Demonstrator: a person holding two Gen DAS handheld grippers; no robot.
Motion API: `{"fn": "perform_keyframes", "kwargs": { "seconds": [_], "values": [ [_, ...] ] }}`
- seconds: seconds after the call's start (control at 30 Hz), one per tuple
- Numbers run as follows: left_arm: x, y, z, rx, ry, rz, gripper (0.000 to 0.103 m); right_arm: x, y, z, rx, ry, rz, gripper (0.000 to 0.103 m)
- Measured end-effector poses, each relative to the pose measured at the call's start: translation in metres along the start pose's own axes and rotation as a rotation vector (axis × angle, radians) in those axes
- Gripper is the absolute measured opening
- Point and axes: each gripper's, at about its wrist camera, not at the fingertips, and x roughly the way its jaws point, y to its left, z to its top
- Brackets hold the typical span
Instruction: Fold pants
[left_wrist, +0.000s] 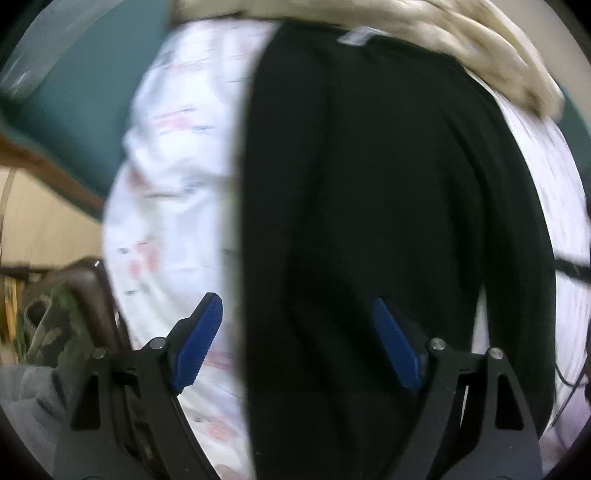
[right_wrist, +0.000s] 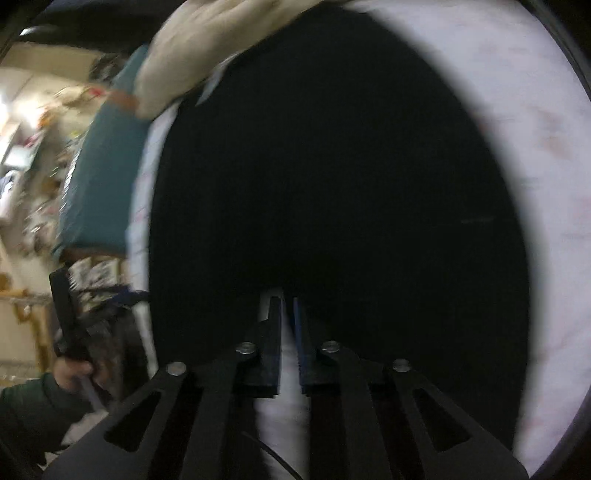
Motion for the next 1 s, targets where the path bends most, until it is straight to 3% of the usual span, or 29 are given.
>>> {"fn": "perform_keyframes", "kwargs": {
  "seconds": [0.03, 0.1, 0.17, 0.23, 0.33, 0.37, 0.47, 0.5, 0.53, 0.6, 0.7, 0.8, 0.9, 1.0],
  "values": [
    [0.006, -0.018, -0.009, 0.054, 0.007, -0.011, 0.081, 0.021, 0.017, -0.002, 0.001, 0.012, 0.032, 0.028],
    [0.020, -0.036, -0.025, 0.078, 0.040, -0.031, 0.081, 0.060, 0.039, -0.003, 0.027, 0.044, 0.067, 0.053],
    [0.042, -0.040, -0.042, 0.065, 0.115, -0.069, 0.081, 0.096, 0.059, -0.008, 0.024, 0.080, 0.067, 0.057],
    [0.060, -0.037, -0.063, 0.047, 0.188, -0.038, 0.081, 0.124, 0.077, -0.025, -0.016, 0.143, -0.007, 0.057],
    [0.052, -0.038, -0.099, 0.092, 0.181, -0.015, 0.082, 0.142, 0.095, -0.059, -0.132, 0.188, -0.150, 0.058],
    [0.049, -0.039, -0.113, 0.110, 0.196, -0.015, 0.083, 0.139, 0.098, -0.071, -0.165, 0.190, -0.181, 0.063],
    [0.038, -0.050, -0.172, 0.207, 0.270, -0.008, 0.086, 0.128, 0.101, -0.130, -0.273, 0.240, -0.291, 0.072],
    [0.034, -0.054, -0.190, 0.242, 0.283, -0.006, 0.088, 0.122, 0.101, -0.154, -0.314, 0.251, -0.332, 0.081],
    [0.027, -0.060, -0.212, 0.287, 0.286, -0.008, 0.089, 0.120, 0.098, -0.180, -0.336, 0.290, -0.373, 0.084],
    [0.023, -0.066, -0.238, 0.318, 0.312, -0.008, 0.090, 0.116, 0.087, -0.236, -0.353, 0.375, -0.406, 0.089],
    [0.011, -0.076, -0.258, 0.345, 0.278, 0.025, 0.090, 0.100, 0.092, -0.294, -0.448, 0.395, -0.446, 0.089],
    [-0.005, -0.068, -0.248, 0.243, 0.224, 0.015, 0.090, 0.067, 0.098, -0.312, -0.391, 0.319, -0.391, 0.089],
    [-0.018, -0.055, -0.230, 0.100, 0.138, 0.004, 0.090, 0.039, 0.093, -0.297, -0.284, 0.190, -0.365, 0.089],
    [-0.015, -0.050, -0.232, -0.012, 0.113, -0.025, 0.090, 0.030, 0.082, -0.275, -0.178, 0.095, -0.318, 0.089]
  ]
}}
